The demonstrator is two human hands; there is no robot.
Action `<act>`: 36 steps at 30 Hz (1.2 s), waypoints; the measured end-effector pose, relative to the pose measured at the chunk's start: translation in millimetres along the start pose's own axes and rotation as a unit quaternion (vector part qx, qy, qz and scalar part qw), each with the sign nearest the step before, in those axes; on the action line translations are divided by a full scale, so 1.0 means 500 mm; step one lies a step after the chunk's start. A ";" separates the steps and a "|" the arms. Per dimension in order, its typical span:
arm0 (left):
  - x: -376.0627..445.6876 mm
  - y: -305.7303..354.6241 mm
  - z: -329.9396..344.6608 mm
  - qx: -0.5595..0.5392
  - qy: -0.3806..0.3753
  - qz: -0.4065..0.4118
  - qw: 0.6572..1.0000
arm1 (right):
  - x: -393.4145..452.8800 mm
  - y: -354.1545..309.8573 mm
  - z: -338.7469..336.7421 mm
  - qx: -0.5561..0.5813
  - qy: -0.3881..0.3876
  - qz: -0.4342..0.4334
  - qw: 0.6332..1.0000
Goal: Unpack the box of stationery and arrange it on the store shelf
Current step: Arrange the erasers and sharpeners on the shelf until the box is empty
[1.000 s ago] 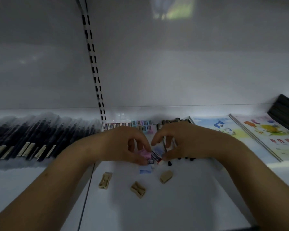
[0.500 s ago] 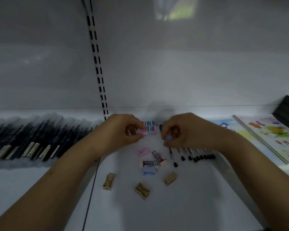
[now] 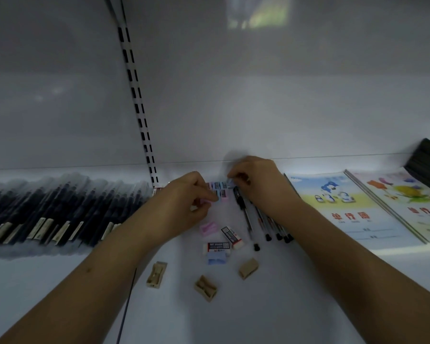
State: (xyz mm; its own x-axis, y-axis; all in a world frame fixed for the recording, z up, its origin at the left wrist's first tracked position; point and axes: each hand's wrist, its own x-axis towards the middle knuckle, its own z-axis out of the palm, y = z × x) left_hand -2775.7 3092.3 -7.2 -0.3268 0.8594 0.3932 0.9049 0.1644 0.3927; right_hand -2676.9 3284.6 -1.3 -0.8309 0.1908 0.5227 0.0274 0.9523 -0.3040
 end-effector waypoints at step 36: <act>-0.011 0.010 -0.046 -0.102 -0.170 -0.080 0.977 | -0.032 0.008 -0.046 0.132 -0.118 0.150 0.973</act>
State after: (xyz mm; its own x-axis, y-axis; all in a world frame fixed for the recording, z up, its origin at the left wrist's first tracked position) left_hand -2775.8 3077.3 11.6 -0.3192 0.9473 0.0280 0.7647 0.2400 0.5981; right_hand -2650.7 3290.7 7.3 -0.9125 0.3616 0.1914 0.1703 0.7611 -0.6258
